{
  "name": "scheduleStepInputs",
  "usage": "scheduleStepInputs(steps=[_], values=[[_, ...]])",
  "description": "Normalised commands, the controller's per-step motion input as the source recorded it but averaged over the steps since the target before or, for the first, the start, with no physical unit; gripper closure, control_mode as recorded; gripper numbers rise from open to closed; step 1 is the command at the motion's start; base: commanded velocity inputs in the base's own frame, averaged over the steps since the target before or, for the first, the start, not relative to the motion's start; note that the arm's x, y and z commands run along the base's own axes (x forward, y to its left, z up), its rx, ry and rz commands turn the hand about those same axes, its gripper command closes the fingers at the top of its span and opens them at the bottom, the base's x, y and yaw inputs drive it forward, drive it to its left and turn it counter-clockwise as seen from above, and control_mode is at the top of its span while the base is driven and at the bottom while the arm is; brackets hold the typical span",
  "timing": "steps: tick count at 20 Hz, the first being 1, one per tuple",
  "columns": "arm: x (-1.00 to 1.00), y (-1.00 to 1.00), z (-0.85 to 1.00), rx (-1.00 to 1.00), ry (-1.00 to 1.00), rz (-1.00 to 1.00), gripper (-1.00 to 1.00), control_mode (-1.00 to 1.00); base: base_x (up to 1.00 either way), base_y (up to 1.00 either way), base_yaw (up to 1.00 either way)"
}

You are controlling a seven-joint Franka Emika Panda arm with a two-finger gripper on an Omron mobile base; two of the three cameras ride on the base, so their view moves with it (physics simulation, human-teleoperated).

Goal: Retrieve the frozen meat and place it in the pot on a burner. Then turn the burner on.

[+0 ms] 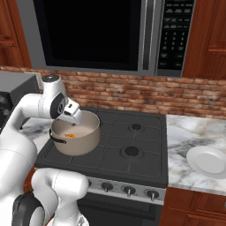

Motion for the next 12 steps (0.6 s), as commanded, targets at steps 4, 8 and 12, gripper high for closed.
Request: scheduleStepInputs(steps=[4, 8, 12], values=[[-0.01, 0.07, 0.13, 0.00, -0.02, 0.00, -1.00, -1.00, 0.00, 0.00, 0.00], [-0.10, 0.03, 0.07, 0.00, -0.01, 0.00, -1.00, -1.00, 0.00, 0.00, 0.00], [-0.36, 0.00, 0.09, 0.00, -0.08, 0.00, -1.00, -1.00, 0.00, 0.00, 0.00]])
